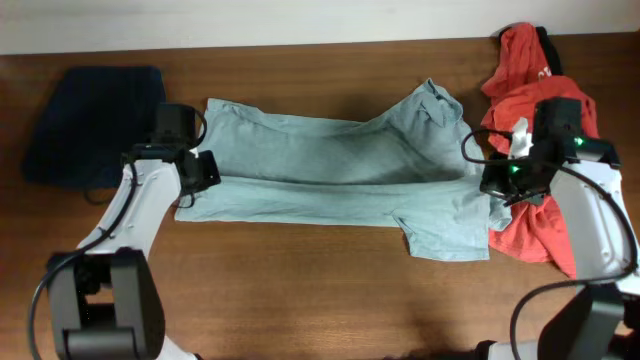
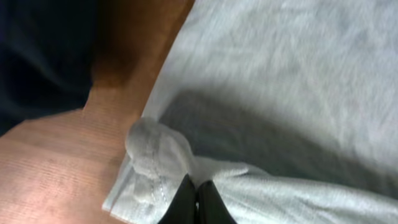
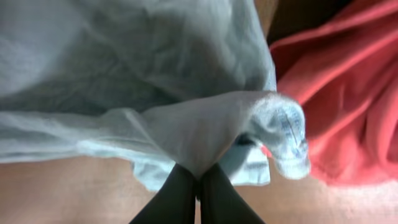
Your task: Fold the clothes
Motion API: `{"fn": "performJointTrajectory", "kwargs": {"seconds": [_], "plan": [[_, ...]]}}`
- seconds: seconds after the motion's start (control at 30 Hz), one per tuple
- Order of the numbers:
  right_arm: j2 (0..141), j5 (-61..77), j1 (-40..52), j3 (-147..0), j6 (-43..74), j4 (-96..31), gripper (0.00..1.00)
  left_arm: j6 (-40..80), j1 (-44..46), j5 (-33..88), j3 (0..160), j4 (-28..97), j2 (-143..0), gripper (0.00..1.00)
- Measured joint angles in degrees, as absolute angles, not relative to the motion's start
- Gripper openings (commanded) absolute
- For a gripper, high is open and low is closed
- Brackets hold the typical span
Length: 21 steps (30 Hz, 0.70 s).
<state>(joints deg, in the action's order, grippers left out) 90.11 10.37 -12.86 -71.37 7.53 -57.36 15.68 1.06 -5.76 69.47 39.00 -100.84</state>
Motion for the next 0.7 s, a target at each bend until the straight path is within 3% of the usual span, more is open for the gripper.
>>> {"fn": "performJointTrajectory", "kwargs": {"seconds": [0.7], "plan": [[99.02,11.05,-11.70,-71.37,7.53,-44.49,0.04,15.68,2.55,-5.78,69.47,27.64,-106.61,0.01]]}}
